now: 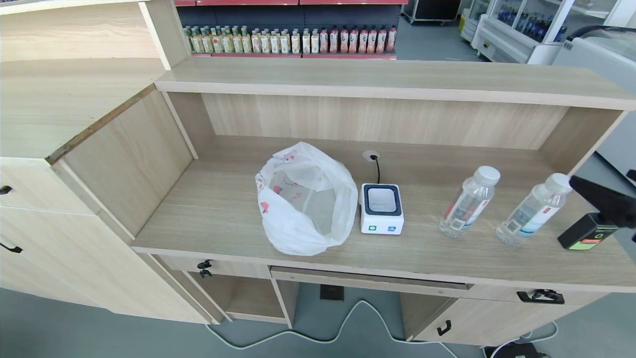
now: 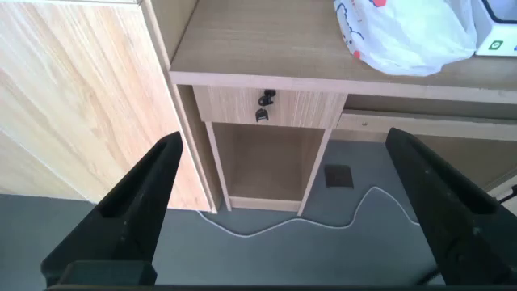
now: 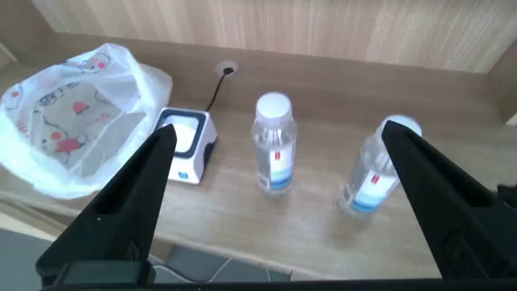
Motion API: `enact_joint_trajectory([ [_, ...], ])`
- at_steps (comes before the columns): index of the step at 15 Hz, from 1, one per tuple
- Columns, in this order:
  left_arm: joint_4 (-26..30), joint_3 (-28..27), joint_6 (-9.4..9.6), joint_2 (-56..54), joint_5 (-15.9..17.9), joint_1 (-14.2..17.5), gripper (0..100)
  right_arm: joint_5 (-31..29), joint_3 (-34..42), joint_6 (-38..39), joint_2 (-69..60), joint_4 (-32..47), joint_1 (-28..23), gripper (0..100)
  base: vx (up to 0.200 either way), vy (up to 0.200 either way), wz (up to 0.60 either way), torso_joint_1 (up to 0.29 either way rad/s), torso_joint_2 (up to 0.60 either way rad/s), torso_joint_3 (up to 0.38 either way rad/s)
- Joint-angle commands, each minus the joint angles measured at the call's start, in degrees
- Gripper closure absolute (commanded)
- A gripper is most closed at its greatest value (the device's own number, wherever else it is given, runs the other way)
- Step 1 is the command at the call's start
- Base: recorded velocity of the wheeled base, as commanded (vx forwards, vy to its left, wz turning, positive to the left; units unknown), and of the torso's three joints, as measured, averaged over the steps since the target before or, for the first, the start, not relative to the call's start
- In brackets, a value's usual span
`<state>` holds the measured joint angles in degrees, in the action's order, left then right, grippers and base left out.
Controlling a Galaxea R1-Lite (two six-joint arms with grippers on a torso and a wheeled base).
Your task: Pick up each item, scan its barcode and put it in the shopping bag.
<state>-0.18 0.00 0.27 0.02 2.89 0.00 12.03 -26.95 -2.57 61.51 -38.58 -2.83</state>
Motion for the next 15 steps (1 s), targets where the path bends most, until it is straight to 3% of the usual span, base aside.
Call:
enact_joint_trajectory([
  [1, 0.01, 0.0, 0.0, -0.02, 0.01, 0.0, 0, 0.01, -10.75, -2.53, 21.46, -6.07, -0.78, 0, 0.0, 0.0, 0.0, 0.0, 0.0, 0.0],
  [5, 0.01, -0.09, 0.0, -0.02, 0.01, 0.0, 0, -5.35, -11.54, -3.84, 24.0, -5.89, 3.88, 0, 0.0, 0.0, 0.0, 0.0, 0.0, 0.0],
  [10, 0.01, 0.0, 0.0, -0.02, 0.01, 0.0, 0, -11.33, -5.04, -4.11, 22.77, -5.63, 4.59, 0, 0.0, 0.0, 0.0, 0.0, 0.0, 0.0],
  [15, 0.01, 0.0, 0.0, -0.02, 0.01, 0.0, 0, -12.03, 1.03, -4.11, 23.3, -5.98, 4.23, 0, 0.0, 0.0, 0.0, 0.0, 0.0, 0.0],
])
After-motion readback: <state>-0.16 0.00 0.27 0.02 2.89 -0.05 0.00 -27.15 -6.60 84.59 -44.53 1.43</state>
